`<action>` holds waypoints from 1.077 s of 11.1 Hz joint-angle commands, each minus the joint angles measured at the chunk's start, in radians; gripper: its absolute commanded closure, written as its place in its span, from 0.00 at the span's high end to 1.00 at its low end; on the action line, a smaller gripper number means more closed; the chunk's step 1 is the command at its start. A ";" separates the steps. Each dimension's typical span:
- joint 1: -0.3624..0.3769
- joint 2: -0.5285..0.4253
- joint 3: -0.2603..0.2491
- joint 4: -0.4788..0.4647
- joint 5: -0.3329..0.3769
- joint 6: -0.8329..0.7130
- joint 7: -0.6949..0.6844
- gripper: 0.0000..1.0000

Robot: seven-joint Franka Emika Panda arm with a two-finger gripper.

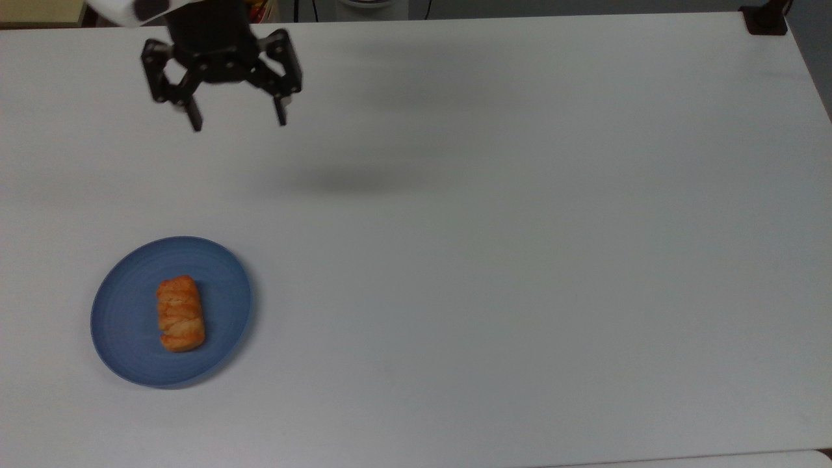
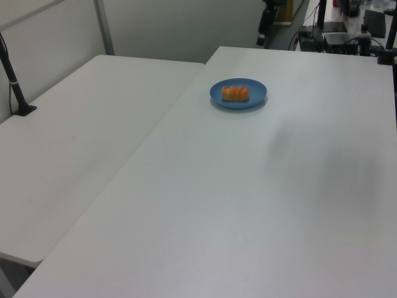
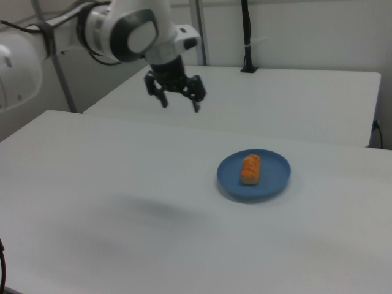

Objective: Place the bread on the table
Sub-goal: 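Lower the open gripper over the orange bread roll and close it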

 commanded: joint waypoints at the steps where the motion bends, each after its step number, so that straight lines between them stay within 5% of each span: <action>1: -0.057 0.092 -0.003 0.031 0.049 0.159 -0.114 1.00; 6: -0.094 0.248 -0.006 0.000 0.042 0.487 -0.166 1.00; 12: -0.091 0.429 -0.009 0.009 -0.014 0.687 -0.151 1.00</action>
